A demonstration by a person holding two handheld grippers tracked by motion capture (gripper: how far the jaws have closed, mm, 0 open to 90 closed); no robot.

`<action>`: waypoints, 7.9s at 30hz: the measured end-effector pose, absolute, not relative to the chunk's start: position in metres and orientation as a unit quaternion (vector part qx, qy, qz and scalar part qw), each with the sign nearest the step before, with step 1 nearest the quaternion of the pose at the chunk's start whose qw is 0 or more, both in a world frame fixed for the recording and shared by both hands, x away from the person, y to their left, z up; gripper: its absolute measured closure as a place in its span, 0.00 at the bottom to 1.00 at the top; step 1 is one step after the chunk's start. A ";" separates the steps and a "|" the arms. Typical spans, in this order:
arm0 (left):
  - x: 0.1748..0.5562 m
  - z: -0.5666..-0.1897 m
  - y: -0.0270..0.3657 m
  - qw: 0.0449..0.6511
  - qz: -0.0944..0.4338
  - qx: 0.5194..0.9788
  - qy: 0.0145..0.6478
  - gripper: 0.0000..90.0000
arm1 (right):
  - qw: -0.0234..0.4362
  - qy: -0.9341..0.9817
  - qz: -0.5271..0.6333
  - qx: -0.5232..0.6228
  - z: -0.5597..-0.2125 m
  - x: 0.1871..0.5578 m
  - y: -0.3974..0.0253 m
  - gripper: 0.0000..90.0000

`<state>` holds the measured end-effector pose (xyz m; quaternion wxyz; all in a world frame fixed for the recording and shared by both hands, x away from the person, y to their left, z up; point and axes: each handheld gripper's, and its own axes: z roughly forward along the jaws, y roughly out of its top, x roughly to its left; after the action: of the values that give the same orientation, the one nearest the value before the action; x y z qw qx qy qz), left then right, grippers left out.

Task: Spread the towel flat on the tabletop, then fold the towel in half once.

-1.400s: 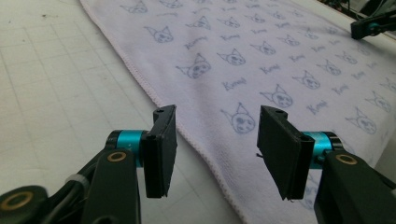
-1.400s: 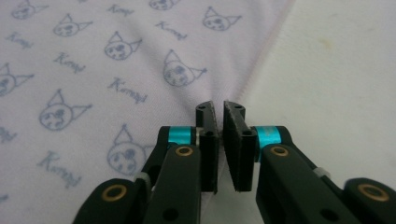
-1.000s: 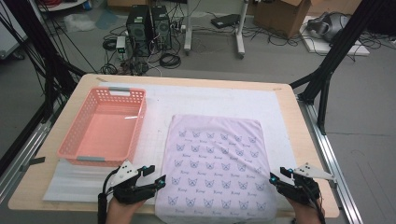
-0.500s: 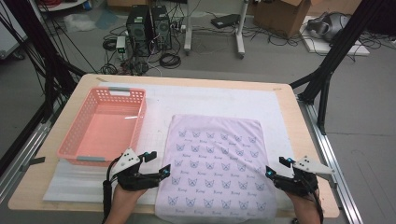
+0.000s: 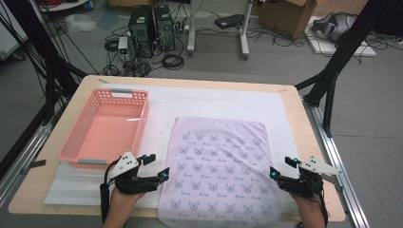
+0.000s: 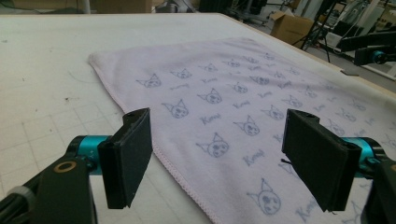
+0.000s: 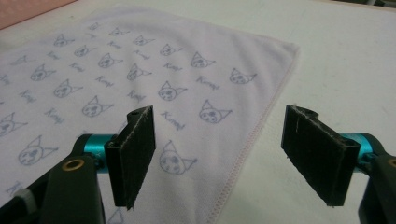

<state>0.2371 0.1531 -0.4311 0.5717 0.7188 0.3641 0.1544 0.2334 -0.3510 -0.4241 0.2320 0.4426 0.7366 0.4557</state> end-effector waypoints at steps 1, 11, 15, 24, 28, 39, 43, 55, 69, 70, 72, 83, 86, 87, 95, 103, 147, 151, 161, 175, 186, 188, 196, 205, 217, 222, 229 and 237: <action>0.237 -0.431 0.153 0.571 0.154 0.720 0.363 0.28 | 0.232 0.739 0.455 0.440 -0.425 0.234 -0.351 0.28; 0.241 -0.433 0.147 0.573 0.149 0.723 0.355 0.28 | 0.229 0.746 0.445 0.439 -0.426 0.233 -0.349 0.28; 0.241 -0.433 0.146 0.573 0.149 0.724 0.354 0.28 | 0.230 0.743 0.446 0.443 -0.426 0.231 -0.351 0.28; 0.243 -0.434 0.145 0.570 0.140 0.728 0.354 0.29 | 0.225 0.746 0.444 0.442 -0.427 0.233 -0.349 0.28; 0.247 -0.433 0.141 0.573 0.131 0.728 0.353 0.30 | 0.219 0.751 0.441 0.439 -0.430 0.237 -0.348 0.28; 0.273 -0.427 0.129 0.566 0.111 0.735 0.357 0.32 | 0.192 0.752 0.435 0.456 -0.431 0.255 -0.353 0.27; 0.295 -0.423 0.118 0.553 0.107 0.740 0.367 0.32 | 0.179 0.758 0.427 0.459 -0.431 0.265 -0.355 0.27; 0.345 -0.437 0.110 0.521 0.111 0.736 0.418 0.37 | 0.172 0.759 0.423 0.463 -0.427 0.307 -0.347 0.34; 0.376 -0.452 0.101 0.417 0.165 0.768 0.458 0.39 | 0.187 0.763 0.364 0.500 -0.441 0.343 -0.341 0.39; 0.375 -0.452 0.100 0.416 0.167 0.766 0.461 0.40 | 0.187 0.763 0.361 0.503 -0.442 0.344 -0.341 0.40; 0.375 -0.452 0.099 0.409 0.174 0.769 0.458 0.41 | 0.193 0.767 0.351 0.501 -0.444 0.347 -0.337 0.45; 0.368 -0.451 0.089 0.395 0.194 0.781 0.443 0.73 | 0.196 0.775 0.336 0.497 -0.444 0.353 -0.325 0.74; 0.366 -0.451 0.086 0.404 0.181 0.780 0.442 0.94 | 0.182 0.778 0.342 0.495 -0.443 0.354 -0.324 0.90; 0.367 -0.451 0.086 0.406 0.177 0.776 0.449 0.95 | 0.177 0.777 0.342 0.497 -0.443 0.354 -0.324 0.92; 0.380 -0.440 0.094 0.411 0.173 0.746 0.494 0.97 | 0.198 0.775 0.334 0.498 -0.434 0.364 -0.322 0.96; 0.387 -0.435 0.104 0.462 0.186 0.705 0.505 0.97 | 0.212 0.742 0.375 0.514 -0.414 0.379 -0.336 0.97; 0.264 -0.424 0.131 0.511 0.129 0.752 0.395 0.96 | 0.187 0.758 0.445 0.438 -0.406 0.250 -0.347 0.96; 0.255 -0.431 0.133 0.501 0.121 0.760 0.395 0.96 | 0.179 0.760 0.440 0.444 -0.412 0.239 -0.348 0.96; 0.254 -0.441 0.131 0.499 0.102 0.750 0.423 0.59 | 0.180 0.759 0.414 0.470 -0.428 0.231 -0.348 0.71; 0.308 -0.434 0.113 0.464 0.121 0.761 0.437 0.51 | 0.190 0.750 0.394 0.497 -0.416 0.266 -0.336 0.55; 0.303 -0.438 0.114 0.469 0.121 0.763 0.428 0.93 | 0.181 0.783 0.345 0.486 -0.429 0.293 -0.323 0.95; 0.296 -0.434 0.118 0.486 0.120 0.756 0.421 0.93 | 0.194 0.780 0.357 0.476 -0.425 0.285 -0.324 0.95; 0.262 -0.423 0.128 0.523 0.119 0.751 0.387 0.92 | 0.219 0.766 0.409 0.445 -0.407 0.243 -0.331 0.94; 0.228 -0.430 0.140 0.525 0.102 0.755 0.379 0.92 | 0.207 0.771 0.414 0.438 -0.411 0.206 -0.335 0.94; 0.205 -0.444 0.142 0.517 0.086 0.768 0.367 0.91 | 0.188 0.786 0.398 0.434 -0.422 0.185 -0.337 0.94; 0.197 -0.446 0.143 0.512 0.079 0.775 0.361 0.91 | 0.178 0.799 0.380 0.430 -0.424 0.176 -0.337 0.94; 0.198 -0.437 0.146 0.526 0.112 0.762 0.360 0.55 | 0.174 0.793 0.400 0.425 -0.420 0.166 -0.341 0.78; 0.221 -0.438 0.144 0.504 0.123 0.765 0.382 0.48 | 0.189 0.790 0.379 0.444 -0.411 0.193 -0.341 0.73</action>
<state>0.2209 0.1444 -0.4380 0.5035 0.7651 0.3820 0.1230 0.1928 -0.3409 -0.4110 0.1895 0.4435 0.7899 0.3787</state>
